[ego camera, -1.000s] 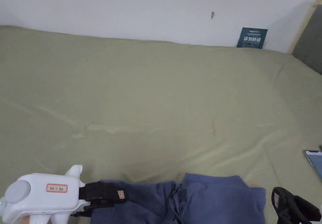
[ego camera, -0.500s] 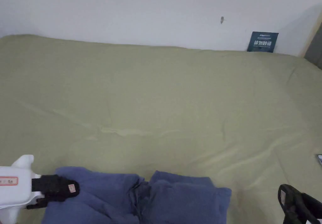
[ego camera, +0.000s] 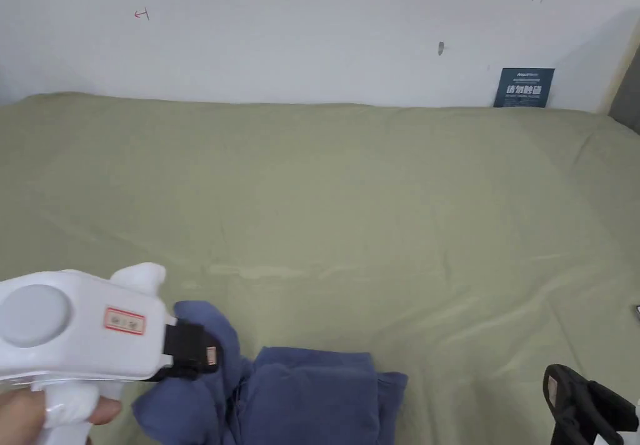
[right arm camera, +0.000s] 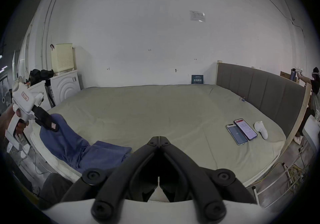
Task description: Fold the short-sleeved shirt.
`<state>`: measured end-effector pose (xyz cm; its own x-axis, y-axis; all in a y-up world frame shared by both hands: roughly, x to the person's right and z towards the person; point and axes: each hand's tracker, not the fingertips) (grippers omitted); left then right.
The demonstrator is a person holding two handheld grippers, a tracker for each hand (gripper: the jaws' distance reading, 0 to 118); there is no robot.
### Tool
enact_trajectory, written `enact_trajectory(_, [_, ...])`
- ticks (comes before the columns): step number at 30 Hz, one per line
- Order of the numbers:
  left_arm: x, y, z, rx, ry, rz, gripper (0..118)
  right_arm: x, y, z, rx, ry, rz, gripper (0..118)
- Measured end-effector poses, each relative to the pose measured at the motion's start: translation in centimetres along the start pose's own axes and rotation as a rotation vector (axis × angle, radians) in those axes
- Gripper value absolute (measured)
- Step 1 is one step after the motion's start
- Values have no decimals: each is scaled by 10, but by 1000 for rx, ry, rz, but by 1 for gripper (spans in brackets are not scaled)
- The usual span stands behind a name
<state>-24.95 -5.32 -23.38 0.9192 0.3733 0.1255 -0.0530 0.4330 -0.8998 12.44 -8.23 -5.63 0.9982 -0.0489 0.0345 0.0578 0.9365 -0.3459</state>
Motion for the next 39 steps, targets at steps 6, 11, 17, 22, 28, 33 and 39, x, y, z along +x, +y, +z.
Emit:
enact_trajectory(6, [63,-7,-68,-70,12,-88,9,16,-7,5,-12,-29,-27,0])
enact_trajectory(11, [105,-18,-139,-138,-108,-132,118,32,-12,7,-33,-66,-58,0])
enact_trajectory(17, [94,-17,-131,-50,-174,-89,112,46,-13,17,-35,-104,-69,0])
enact_trajectory(22, [56,-28,-108,-25,-282,-11,0,46,-20,9,-58,-98,-105,0])
enact_trajectory(28, [28,-59,-145,-161,-420,55,0,33,-24,4,-83,-59,-115,0])
enact_trajectory(33, [18,-85,-199,-221,-415,65,0,26,-27,-1,-130,-16,-115,0])
enact_trajectory(39, [11,-72,-182,-196,-437,39,0,12,-32,-23,-234,93,-133,0])
